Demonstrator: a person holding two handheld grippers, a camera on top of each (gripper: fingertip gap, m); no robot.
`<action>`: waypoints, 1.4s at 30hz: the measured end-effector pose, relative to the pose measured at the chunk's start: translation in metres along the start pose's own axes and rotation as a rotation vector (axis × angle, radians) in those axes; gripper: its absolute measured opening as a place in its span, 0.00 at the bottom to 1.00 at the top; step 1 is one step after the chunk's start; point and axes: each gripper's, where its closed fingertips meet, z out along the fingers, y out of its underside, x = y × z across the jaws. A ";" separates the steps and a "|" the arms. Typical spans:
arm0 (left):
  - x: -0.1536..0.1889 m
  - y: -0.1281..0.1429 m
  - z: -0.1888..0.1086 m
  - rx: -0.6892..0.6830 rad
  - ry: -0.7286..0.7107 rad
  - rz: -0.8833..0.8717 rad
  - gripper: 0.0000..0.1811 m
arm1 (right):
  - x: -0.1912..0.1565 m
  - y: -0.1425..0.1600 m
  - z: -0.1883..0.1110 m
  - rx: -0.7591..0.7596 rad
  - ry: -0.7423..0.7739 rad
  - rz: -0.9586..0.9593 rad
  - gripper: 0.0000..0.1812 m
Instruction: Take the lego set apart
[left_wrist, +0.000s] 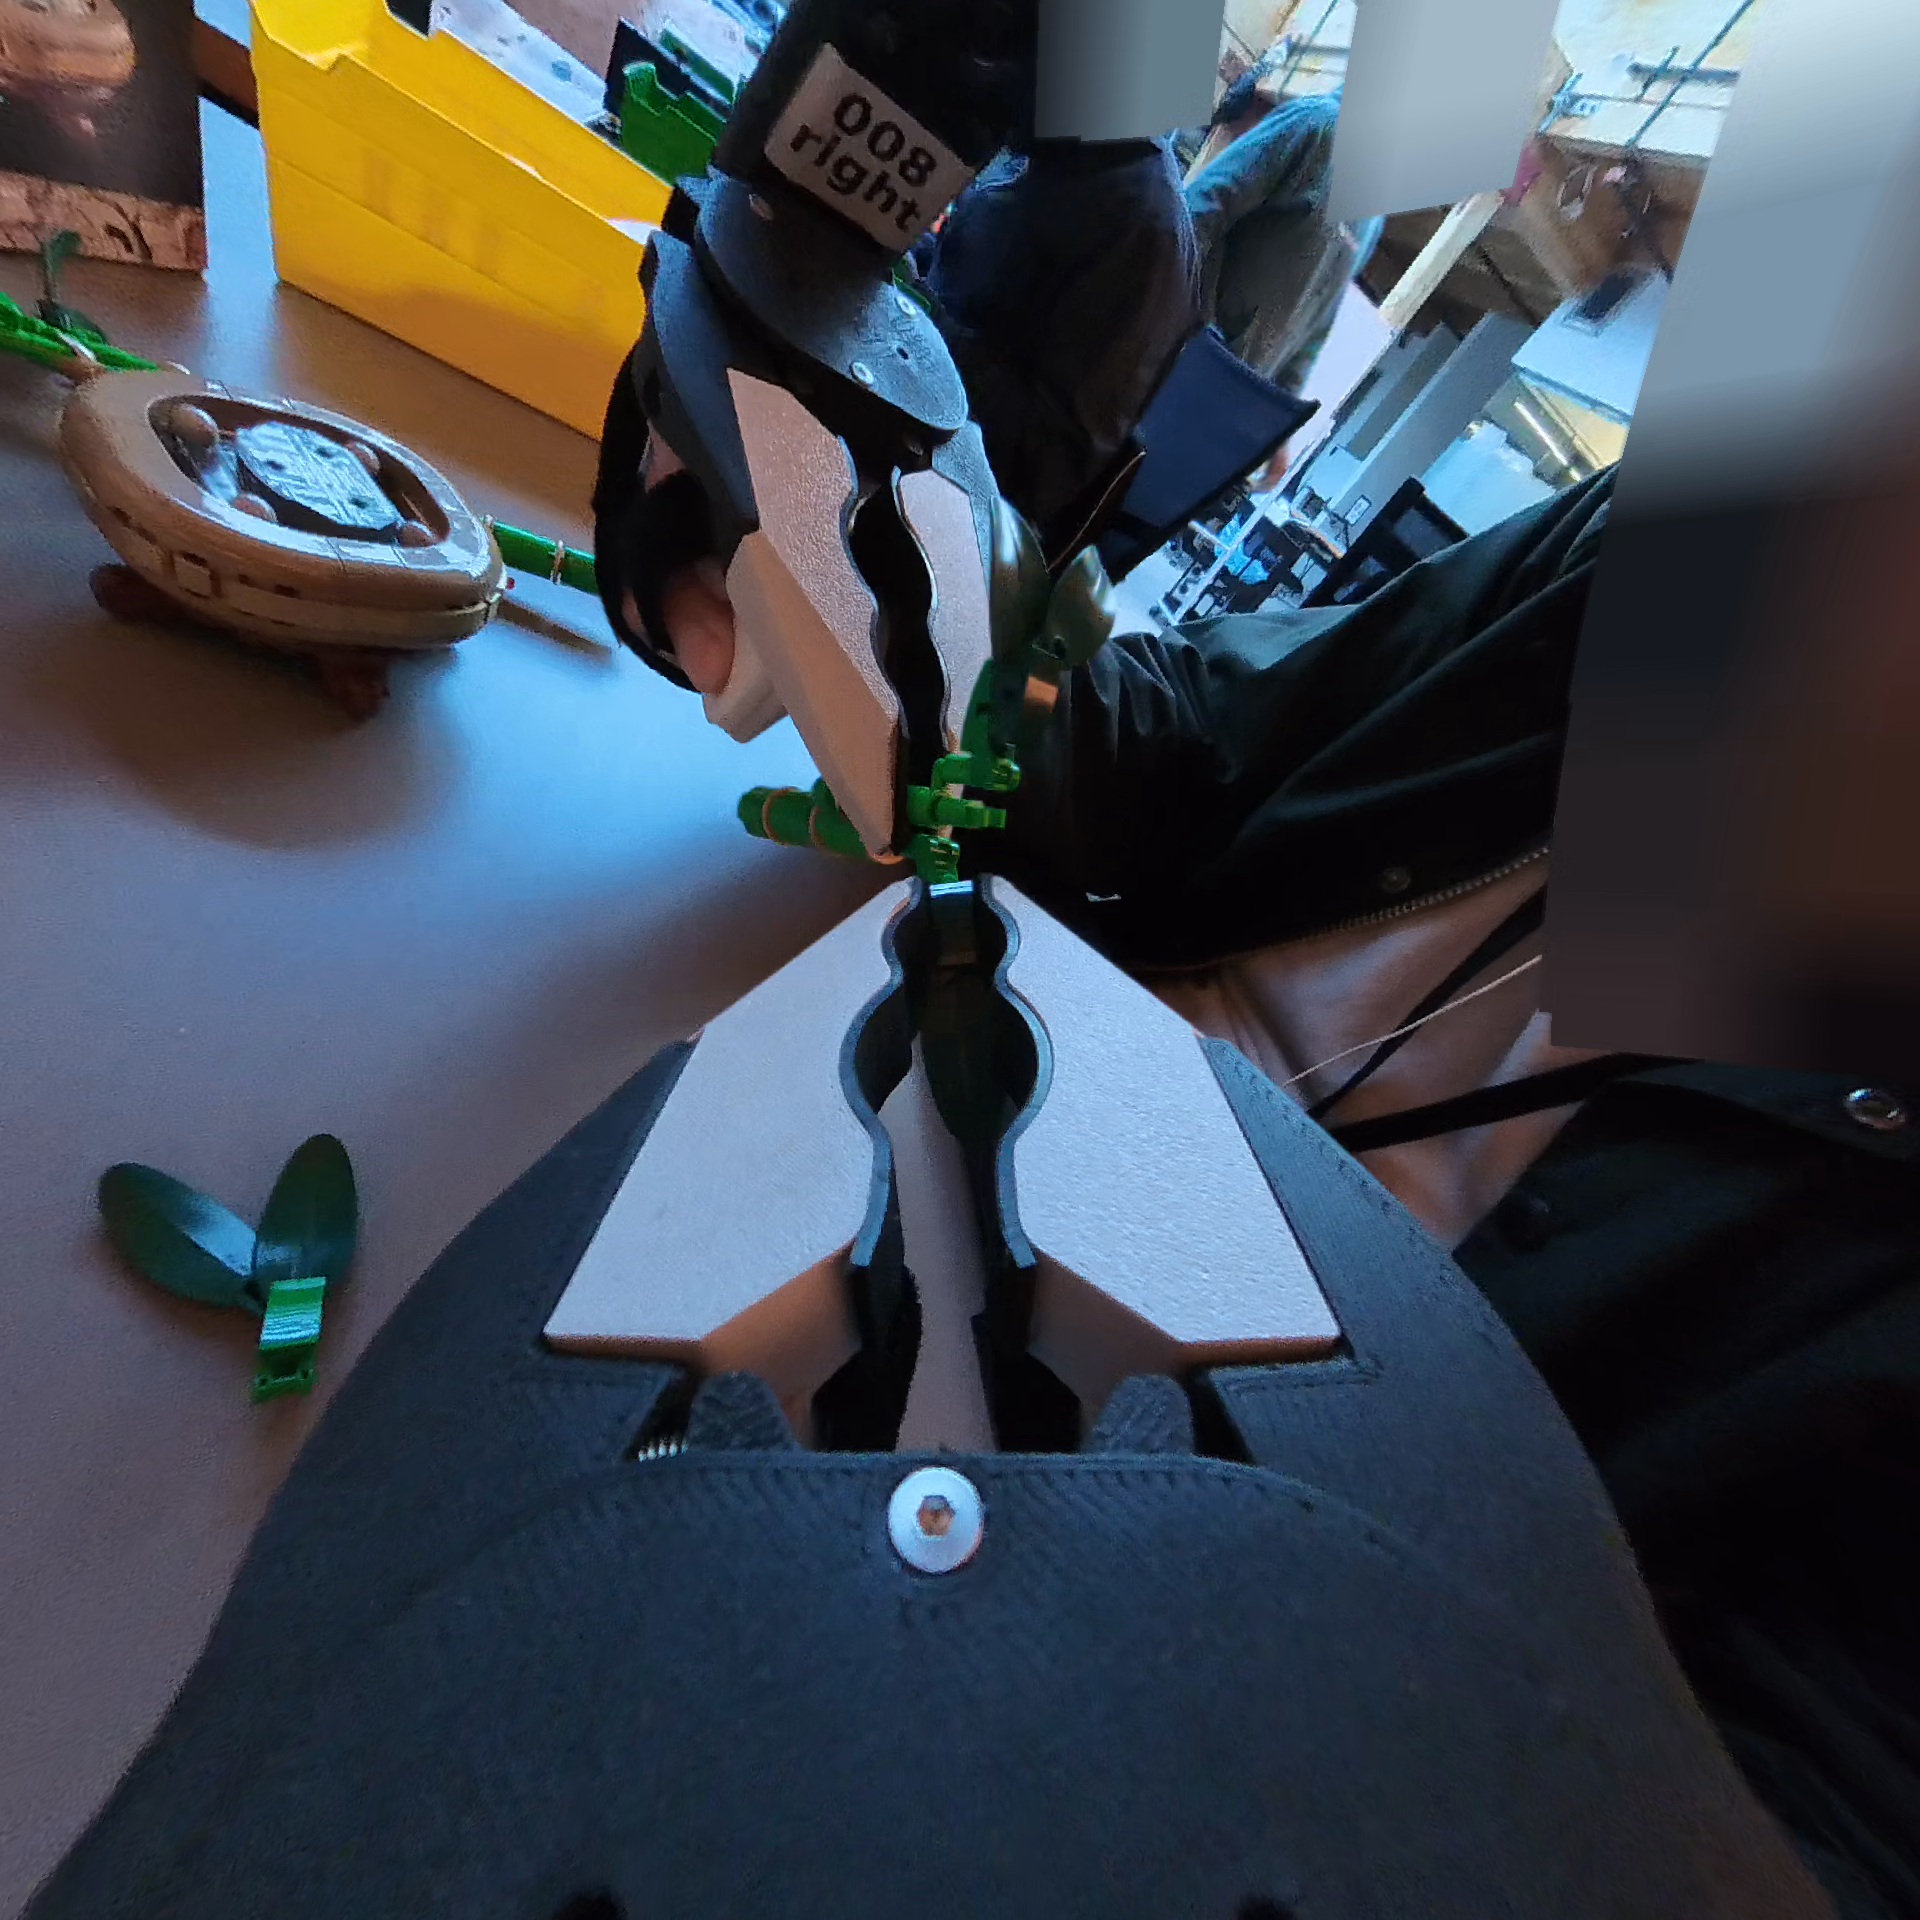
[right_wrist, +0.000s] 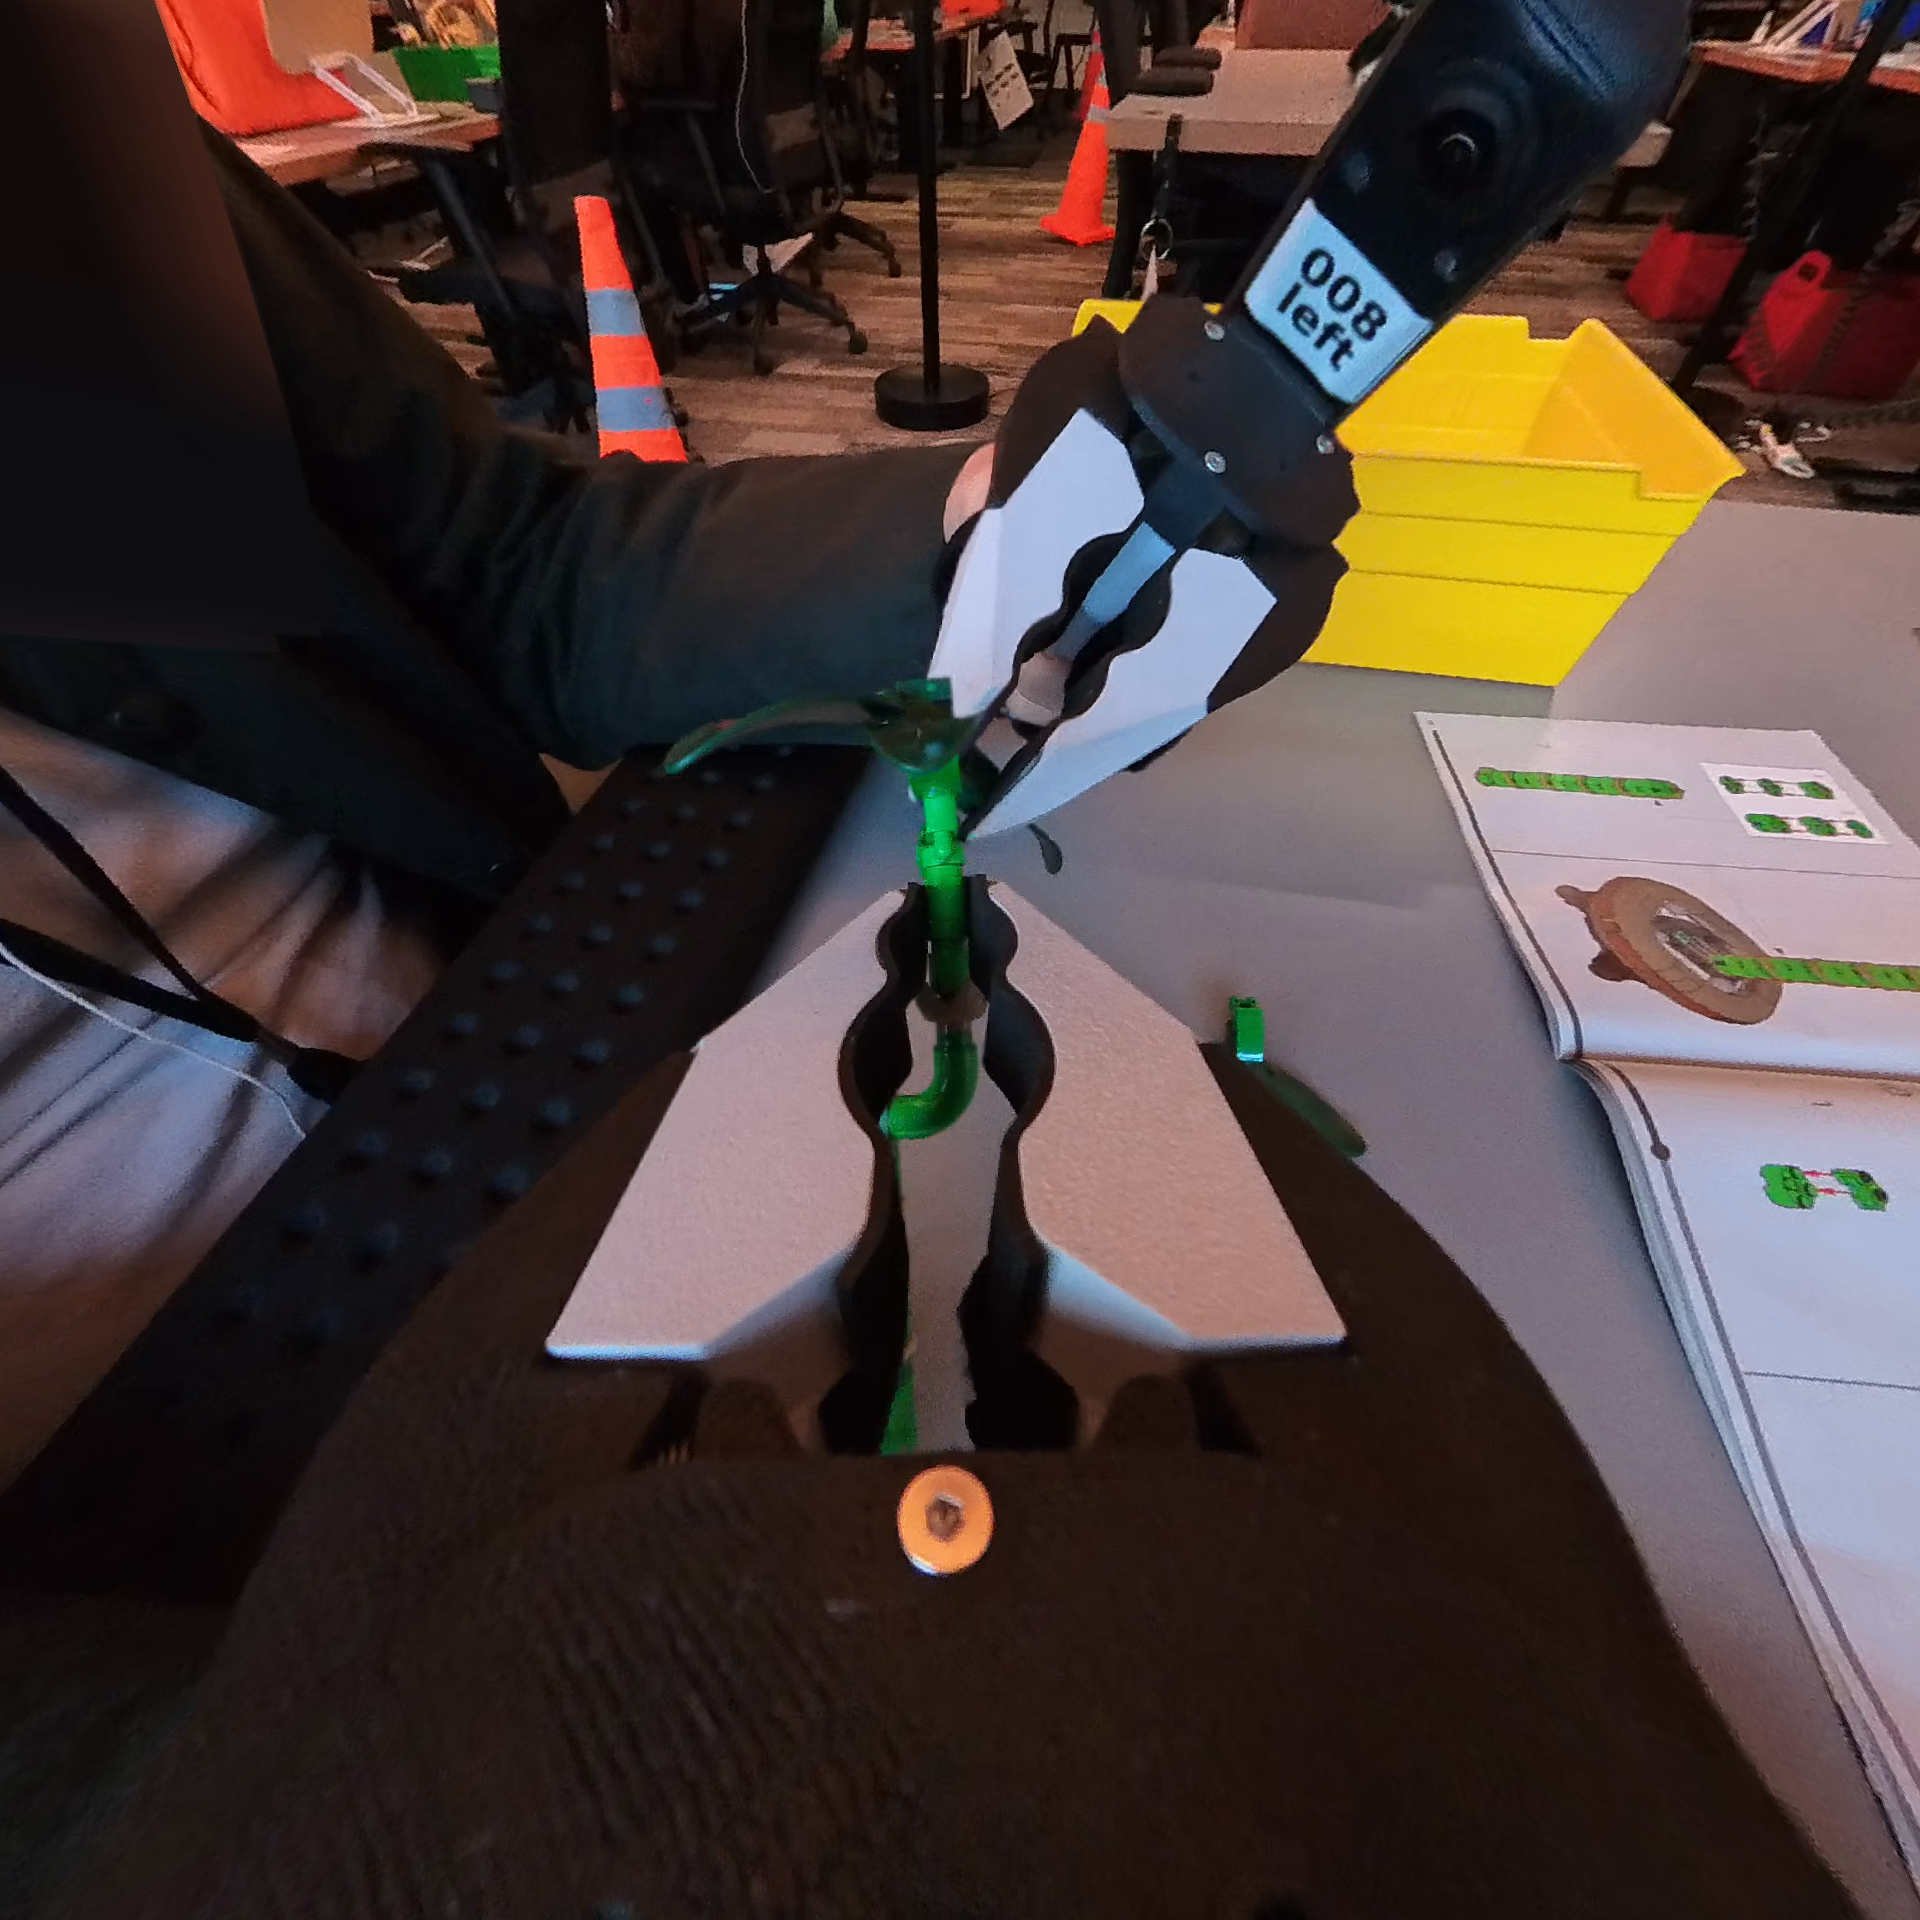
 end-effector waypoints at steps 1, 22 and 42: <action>-0.002 0.000 0.000 -0.003 -0.016 0.023 0.03 | 0.001 0.002 0.000 -0.006 -0.001 0.021 0.03; -0.027 -0.016 -0.027 0.076 -0.284 0.168 0.15 | 0.024 0.003 -0.010 0.049 0.079 0.148 0.03; -0.053 0.001 -0.005 -0.022 -0.360 0.134 0.12 | 0.041 0.019 -0.004 0.026 0.106 0.303 0.03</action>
